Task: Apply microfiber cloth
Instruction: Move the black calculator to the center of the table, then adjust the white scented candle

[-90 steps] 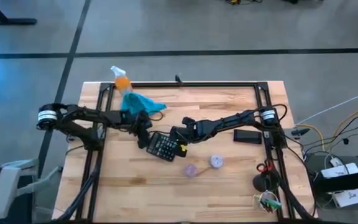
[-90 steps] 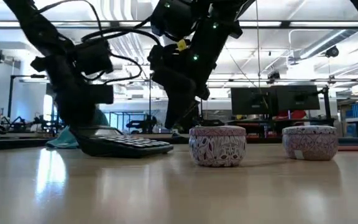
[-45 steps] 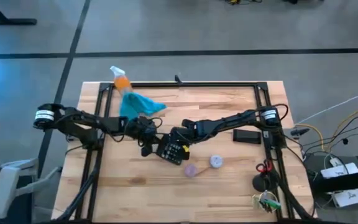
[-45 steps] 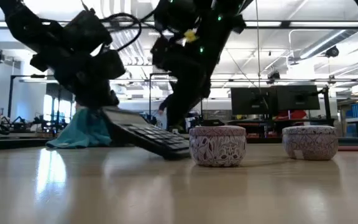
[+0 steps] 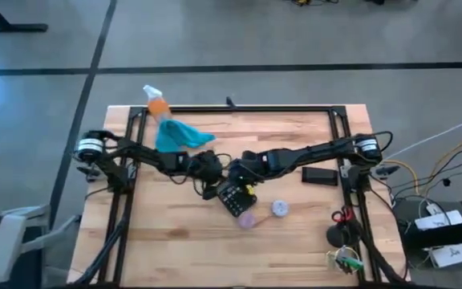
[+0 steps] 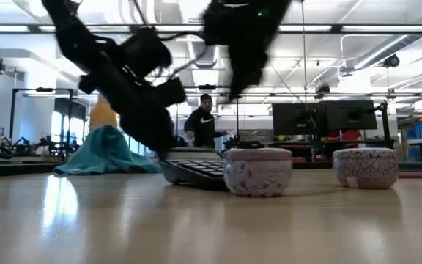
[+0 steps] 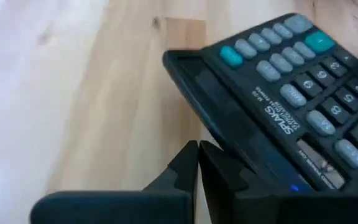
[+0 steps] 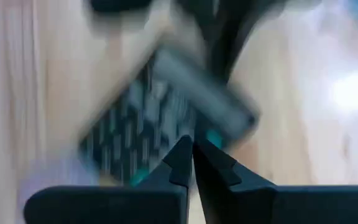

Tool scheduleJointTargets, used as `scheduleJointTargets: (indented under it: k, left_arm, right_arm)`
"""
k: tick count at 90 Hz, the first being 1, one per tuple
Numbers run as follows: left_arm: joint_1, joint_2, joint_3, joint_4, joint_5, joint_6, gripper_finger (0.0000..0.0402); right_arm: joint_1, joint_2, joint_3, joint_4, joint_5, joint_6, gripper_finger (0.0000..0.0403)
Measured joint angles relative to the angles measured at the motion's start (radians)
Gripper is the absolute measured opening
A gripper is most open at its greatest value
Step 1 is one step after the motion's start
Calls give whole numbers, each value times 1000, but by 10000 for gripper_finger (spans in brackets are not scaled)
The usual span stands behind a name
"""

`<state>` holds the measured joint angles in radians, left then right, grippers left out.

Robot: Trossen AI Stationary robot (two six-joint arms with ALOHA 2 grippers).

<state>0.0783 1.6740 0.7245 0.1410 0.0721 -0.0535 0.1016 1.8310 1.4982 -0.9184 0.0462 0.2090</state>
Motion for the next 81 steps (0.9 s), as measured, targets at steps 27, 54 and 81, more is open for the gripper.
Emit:
scheduleJointTargets:
  k: [27, 54, 81]
  left_arm:
    - [-41, -25, -15, -134, 22, -129, 1]
    - [-63, -106, -89, -102, 25, -151, 1]
    - [-63, -211, -173, -42, 16, -147, 2]
  right_arm:
    - [147, -32, -28, -459, -182, 279, 0]
    - [235, -15, -183, -359, -217, 323, 0]
    - [220, -6, -283, -150, -174, 262, 0]
